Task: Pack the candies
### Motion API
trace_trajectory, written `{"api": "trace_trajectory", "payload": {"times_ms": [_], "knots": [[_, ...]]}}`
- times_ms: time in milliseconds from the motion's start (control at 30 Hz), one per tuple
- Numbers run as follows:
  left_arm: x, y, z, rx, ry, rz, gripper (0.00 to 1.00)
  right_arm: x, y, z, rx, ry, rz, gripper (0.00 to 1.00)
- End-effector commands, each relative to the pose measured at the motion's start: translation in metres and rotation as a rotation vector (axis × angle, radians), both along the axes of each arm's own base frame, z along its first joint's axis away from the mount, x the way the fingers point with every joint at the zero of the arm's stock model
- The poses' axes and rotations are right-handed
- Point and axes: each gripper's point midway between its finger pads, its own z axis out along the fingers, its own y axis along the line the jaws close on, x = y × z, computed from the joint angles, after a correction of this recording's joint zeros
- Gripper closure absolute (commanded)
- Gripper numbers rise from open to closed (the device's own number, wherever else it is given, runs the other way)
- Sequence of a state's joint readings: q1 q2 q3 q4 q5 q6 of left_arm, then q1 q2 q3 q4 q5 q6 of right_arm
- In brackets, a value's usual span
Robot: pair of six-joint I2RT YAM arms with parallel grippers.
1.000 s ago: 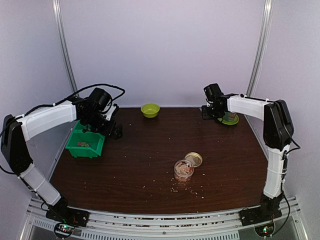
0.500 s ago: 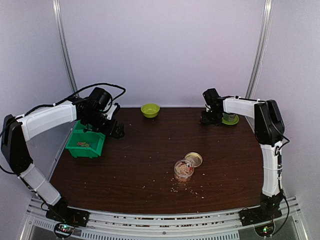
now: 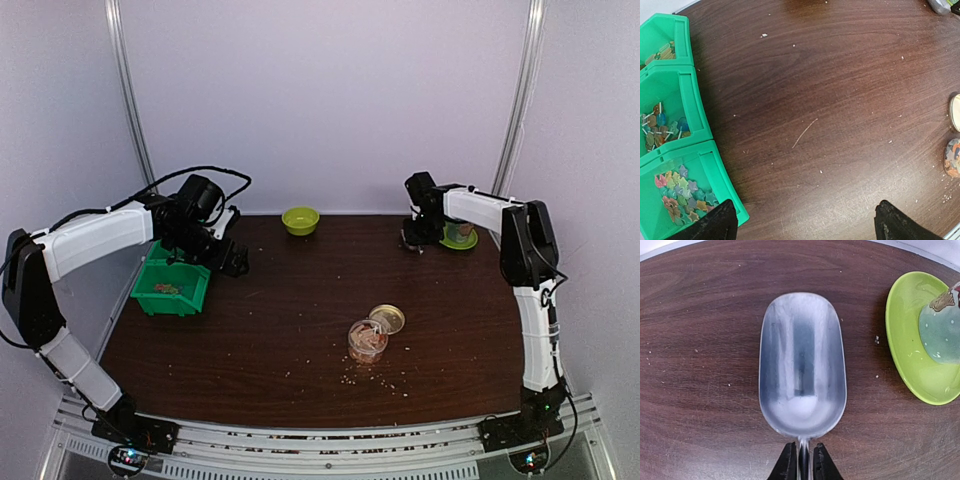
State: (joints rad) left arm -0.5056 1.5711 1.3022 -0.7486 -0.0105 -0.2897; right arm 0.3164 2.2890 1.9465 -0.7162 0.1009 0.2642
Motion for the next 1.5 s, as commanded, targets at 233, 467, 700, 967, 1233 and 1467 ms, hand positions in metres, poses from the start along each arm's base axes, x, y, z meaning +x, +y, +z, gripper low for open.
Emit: {"api": "trace_trajectory", "payload": {"times_ms": [233, 467, 700, 967, 1233, 1467], "knots": [[0.006, -0.004, 0.008, -0.032, -0.034, 0.005, 0.02, -0.005, -0.006, 0.004, -0.021, 0.013, -0.003, 0.85], [0.006, -0.004, 0.007, -0.031, -0.029, 0.005, 0.02, -0.011, -0.007, 0.031, -0.012, -0.04, 0.003, 0.75], [0.006, -0.005, 0.007, -0.035, -0.028, -0.001, 0.02, -0.032, -0.004, 0.059, -0.008, -0.097, 0.026, 0.66], [0.005, -0.007, 0.008, -0.042, -0.027, -0.005, 0.02, -0.077, 0.009, 0.074, 0.031, -0.175, 0.068, 0.61], [0.004, -0.008, 0.009, -0.048, -0.024, -0.012, 0.02, -0.138, 0.043, 0.055, 0.109, -0.147, 0.178, 0.56], [0.004, -0.009, 0.009, -0.056, -0.023, -0.018, 0.02, -0.182, 0.075, 0.037, 0.237, -0.111, 0.299, 0.52]]}}
